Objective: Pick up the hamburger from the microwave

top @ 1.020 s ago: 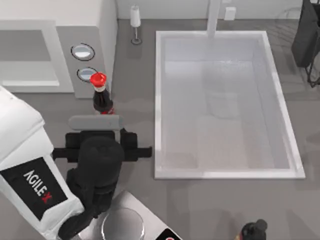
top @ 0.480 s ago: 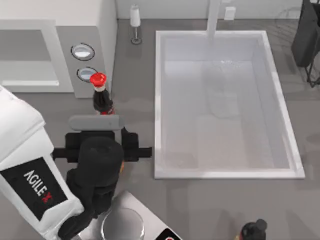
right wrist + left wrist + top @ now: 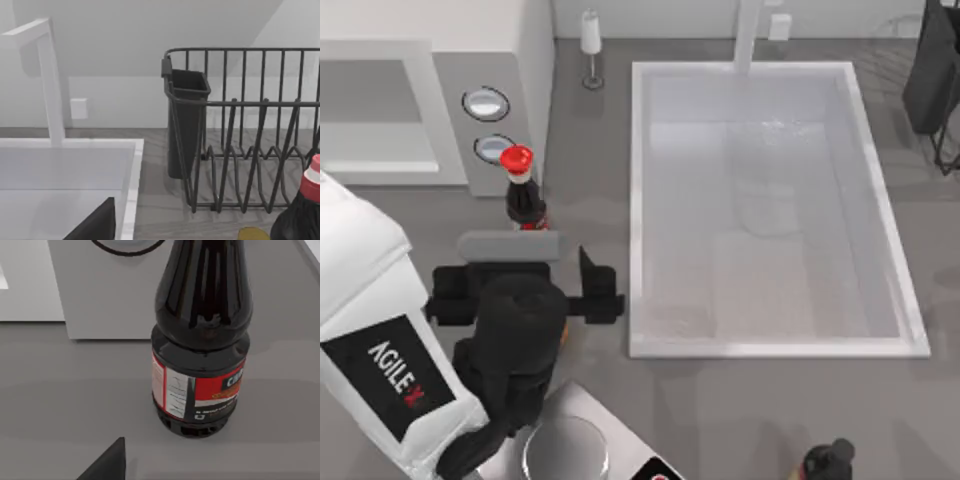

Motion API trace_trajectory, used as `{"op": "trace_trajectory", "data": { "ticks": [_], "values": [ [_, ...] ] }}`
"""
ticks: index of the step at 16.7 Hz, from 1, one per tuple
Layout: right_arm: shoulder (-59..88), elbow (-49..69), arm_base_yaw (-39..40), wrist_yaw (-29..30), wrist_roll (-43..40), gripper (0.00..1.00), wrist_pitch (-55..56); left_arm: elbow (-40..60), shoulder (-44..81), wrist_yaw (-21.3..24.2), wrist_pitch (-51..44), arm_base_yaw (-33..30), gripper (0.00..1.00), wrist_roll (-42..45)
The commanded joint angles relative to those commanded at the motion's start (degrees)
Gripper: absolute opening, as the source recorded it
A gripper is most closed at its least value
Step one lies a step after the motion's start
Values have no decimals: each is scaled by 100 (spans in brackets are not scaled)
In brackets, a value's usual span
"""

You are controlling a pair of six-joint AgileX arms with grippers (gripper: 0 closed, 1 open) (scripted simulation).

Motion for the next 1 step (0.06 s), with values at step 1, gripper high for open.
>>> {"op": "trace_trajectory", "data": {
  "ticks": [1],
  "values": [
    [0,0,0,0,0,100,0,0,0,0,0,0,100,0]
  ]
}}
